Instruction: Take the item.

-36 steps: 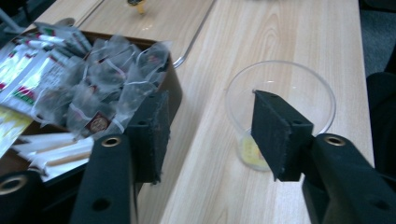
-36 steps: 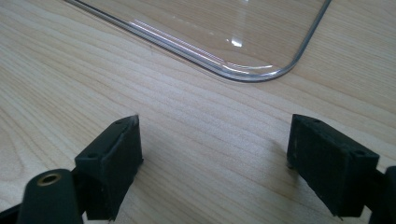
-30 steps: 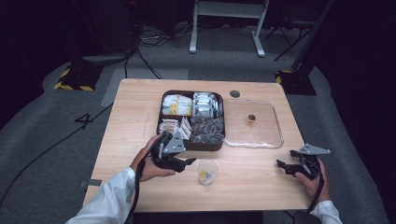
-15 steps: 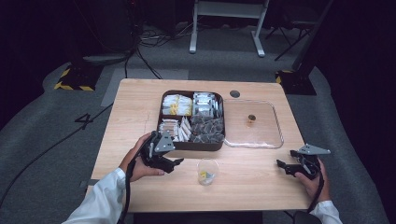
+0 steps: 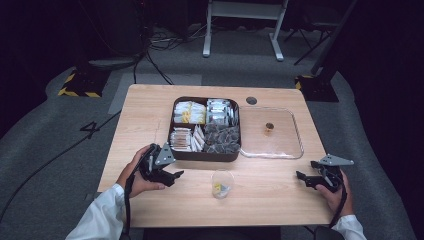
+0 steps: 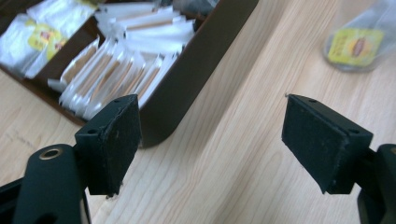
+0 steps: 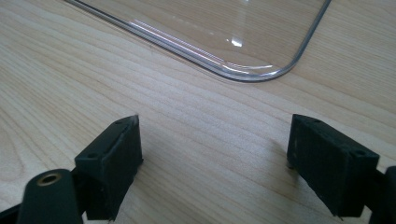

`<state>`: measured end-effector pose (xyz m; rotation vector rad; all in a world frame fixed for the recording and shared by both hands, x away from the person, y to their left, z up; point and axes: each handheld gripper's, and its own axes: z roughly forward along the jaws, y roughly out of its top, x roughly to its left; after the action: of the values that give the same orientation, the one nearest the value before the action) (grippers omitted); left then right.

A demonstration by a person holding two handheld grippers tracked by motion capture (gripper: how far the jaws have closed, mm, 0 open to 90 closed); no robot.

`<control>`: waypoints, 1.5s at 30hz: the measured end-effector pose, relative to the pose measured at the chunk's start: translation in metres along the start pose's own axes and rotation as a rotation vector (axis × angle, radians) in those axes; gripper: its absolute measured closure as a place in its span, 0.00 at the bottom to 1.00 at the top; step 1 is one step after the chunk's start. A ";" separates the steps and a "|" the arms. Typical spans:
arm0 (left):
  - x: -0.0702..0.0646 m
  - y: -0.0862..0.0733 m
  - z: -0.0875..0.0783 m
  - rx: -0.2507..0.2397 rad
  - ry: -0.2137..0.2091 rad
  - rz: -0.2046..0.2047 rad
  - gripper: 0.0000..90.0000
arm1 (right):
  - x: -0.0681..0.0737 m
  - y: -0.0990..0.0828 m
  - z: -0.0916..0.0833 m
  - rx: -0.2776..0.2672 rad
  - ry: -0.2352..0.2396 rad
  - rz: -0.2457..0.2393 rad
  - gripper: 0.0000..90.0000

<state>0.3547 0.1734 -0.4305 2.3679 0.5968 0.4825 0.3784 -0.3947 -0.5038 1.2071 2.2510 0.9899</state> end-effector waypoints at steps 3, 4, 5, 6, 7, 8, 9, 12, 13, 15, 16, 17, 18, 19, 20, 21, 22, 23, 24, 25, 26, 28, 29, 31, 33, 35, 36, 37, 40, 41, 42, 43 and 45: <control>0.003 -0.009 0.002 0.018 0.012 -0.008 0.23 | 0.000 0.000 0.000 0.000 -0.001 -0.001 0.20; 0.004 -0.012 0.003 0.023 0.009 -0.018 0.23 | 0.000 0.000 0.000 0.000 0.000 0.000 0.20; 0.005 -0.015 0.004 0.030 0.010 -0.031 0.22 | 0.000 0.000 0.000 0.000 0.000 0.000 0.20; 0.006 -0.019 0.005 0.037 0.019 -0.032 0.22 | 0.000 0.000 0.000 0.000 0.000 0.000 0.20; 0.007 -0.022 0.005 0.047 0.026 -0.029 0.23 | 0.000 0.000 0.000 0.000 0.000 0.000 0.20; 0.007 -0.025 0.006 0.052 0.023 -0.038 0.23 | 0.000 0.000 0.000 0.000 -0.001 -0.001 0.20; 0.009 -0.030 0.007 0.057 0.026 -0.048 0.23 | 0.000 0.000 0.000 0.000 -0.001 -0.001 0.20; 0.012 -0.041 0.010 0.051 0.020 -0.071 0.22 | 0.000 0.000 0.000 0.000 -0.001 -0.001 0.20; 0.012 -0.044 0.010 0.047 0.023 -0.073 0.22 | 0.000 0.000 0.000 0.000 0.000 0.000 0.20; 0.013 -0.052 0.012 0.048 0.025 -0.080 0.21 | 0.000 0.000 0.000 0.000 0.000 0.000 0.20; 0.014 -0.057 0.013 0.049 0.024 -0.087 0.21 | 0.000 0.000 0.000 0.000 0.000 0.000 0.20; 0.014 -0.061 0.014 0.048 0.021 -0.093 0.21 | 0.000 0.000 0.000 0.000 0.000 0.000 0.20; 0.015 -0.065 0.016 0.053 0.019 -0.098 0.20 | 0.000 0.000 0.000 0.000 0.000 0.000 0.20; 0.015 -0.069 0.017 0.062 0.018 -0.106 0.20 | 0.000 0.000 0.000 0.000 0.000 -0.001 0.20; 0.016 -0.073 0.019 0.075 0.016 -0.111 0.20 | 0.000 0.000 0.000 -0.001 0.000 -0.001 0.20; 0.017 -0.078 0.020 0.071 0.009 -0.127 0.20 | 0.000 0.000 0.000 -0.001 -0.001 -0.001 0.20; 0.018 -0.082 0.020 0.051 -0.001 -0.161 0.19 | 0.000 0.000 0.000 0.000 -0.001 -0.001 0.20; 0.019 -0.085 0.019 0.041 -0.012 -0.180 0.19 | 0.000 0.000 0.000 0.000 0.000 0.000 0.20; 0.021 -0.088 0.019 0.032 -0.015 -0.189 0.19 | 0.000 0.000 0.000 0.000 0.000 0.000 0.20; 0.021 -0.092 0.018 0.017 -0.024 -0.210 0.19 | 0.000 0.000 0.000 0.000 0.000 0.000 0.20; 0.022 -0.094 0.018 0.005 -0.036 -0.229 0.19 | 0.000 0.000 0.000 0.000 0.002 0.001 0.20; 0.023 -0.099 0.018 -0.015 -0.044 -0.255 0.18 | 0.000 0.000 0.000 0.000 0.002 0.001 0.20; 0.023 -0.100 0.017 -0.015 -0.043 -0.251 0.18 | 0.000 0.000 0.000 0.000 0.001 -0.001 0.20; 0.023 -0.100 0.017 -0.016 -0.043 -0.252 0.18 | 0.000 0.000 0.000 -0.001 0.001 -0.002 0.21; 0.023 -0.100 0.017 -0.017 -0.046 -0.252 0.18 | 0.001 0.000 0.000 -0.004 -0.005 -0.008 0.20; 0.023 -0.100 0.017 -0.017 -0.046 -0.251 0.18 | 0.001 0.000 0.000 -0.005 -0.010 -0.010 0.20; 0.023 -0.100 0.017 -0.017 -0.046 -0.252 0.18 | 0.001 0.000 0.000 -0.003 -0.007 -0.005 0.20; 0.023 -0.100 0.017 -0.017 -0.046 -0.251 0.18 | 0.001 0.000 0.000 -0.002 -0.006 -0.003 0.20; 0.023 -0.100 0.017 -0.016 -0.047 -0.251 0.18 | 0.001 0.000 0.000 -0.002 -0.006 -0.003 0.20; 0.023 -0.100 0.017 -0.017 -0.047 -0.252 0.18 | 0.001 0.000 0.000 -0.002 -0.006 -0.003 0.20; 0.023 -0.100 0.017 -0.016 -0.047 -0.251 0.18 | 0.001 0.000 0.000 -0.002 -0.006 -0.003 0.20; 0.023 -0.100 0.017 -0.017 -0.047 -0.252 0.18 | 0.001 0.000 0.000 -0.003 -0.006 -0.003 0.20; 0.023 -0.100 0.017 -0.016 -0.047 -0.252 0.18 | 0.001 0.000 0.000 -0.004 -0.006 -0.006 0.20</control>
<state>0.3530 0.2464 -0.5048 2.2419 0.8518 0.3172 0.3778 -0.3943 -0.5038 1.1998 2.2459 0.9864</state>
